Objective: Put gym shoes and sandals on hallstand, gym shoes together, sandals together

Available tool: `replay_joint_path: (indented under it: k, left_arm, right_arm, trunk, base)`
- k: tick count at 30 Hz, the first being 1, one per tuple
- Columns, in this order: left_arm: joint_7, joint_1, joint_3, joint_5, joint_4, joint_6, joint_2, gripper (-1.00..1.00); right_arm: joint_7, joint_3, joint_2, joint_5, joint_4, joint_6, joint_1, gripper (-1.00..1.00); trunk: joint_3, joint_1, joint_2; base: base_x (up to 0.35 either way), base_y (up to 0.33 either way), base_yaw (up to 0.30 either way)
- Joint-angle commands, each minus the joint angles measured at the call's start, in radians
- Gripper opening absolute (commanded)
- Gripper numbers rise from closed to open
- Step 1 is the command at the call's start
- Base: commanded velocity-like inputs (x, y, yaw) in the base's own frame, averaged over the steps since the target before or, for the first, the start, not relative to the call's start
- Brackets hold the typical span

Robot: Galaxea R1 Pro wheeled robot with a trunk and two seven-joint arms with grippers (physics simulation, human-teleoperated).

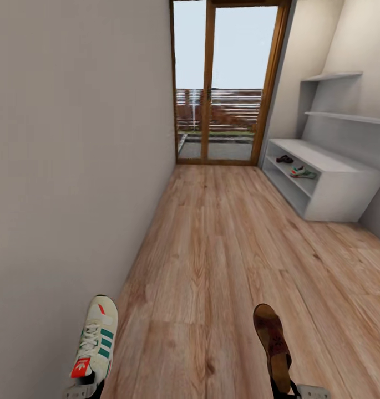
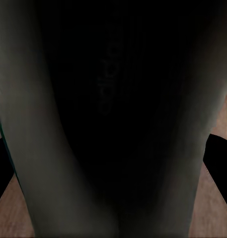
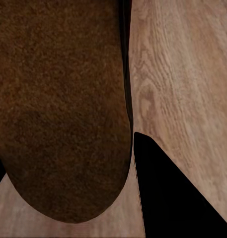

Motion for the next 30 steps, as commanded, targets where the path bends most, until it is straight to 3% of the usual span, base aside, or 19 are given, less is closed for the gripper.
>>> replay_joint_path:
  k: [1,10,30]
  left_arm:
    - [-0.005,-0.001,0.009,-0.009,0.000,-0.005,-0.001,-1.00]
    - [-0.006,-0.001,0.009,-0.009,-0.001,-0.005,0.000,-1.00]
    - [-0.005,-0.001,0.010,-0.009,-0.002,-0.004,0.001,-1.00]
  right_arm:
    - [0.006,-0.009,0.001,0.006,0.001,-0.002,-0.001,-1.00]
    - [0.007,-0.005,0.002,0.008,0.003,-0.002,-0.001,-1.00]
    - [0.009,-0.009,0.002,0.006,0.003,-0.004,-0.001,-1.00]
  trunk:
    - [-0.001,0.000,0.000]
    - [-0.001,0.000,0.000]
    - [-0.001,0.000,0.000]
  base:
    - [0.340,0.000,-0.191]
    - [0.340,0.000,-0.208]
    - [0.340,0.000,-0.006]
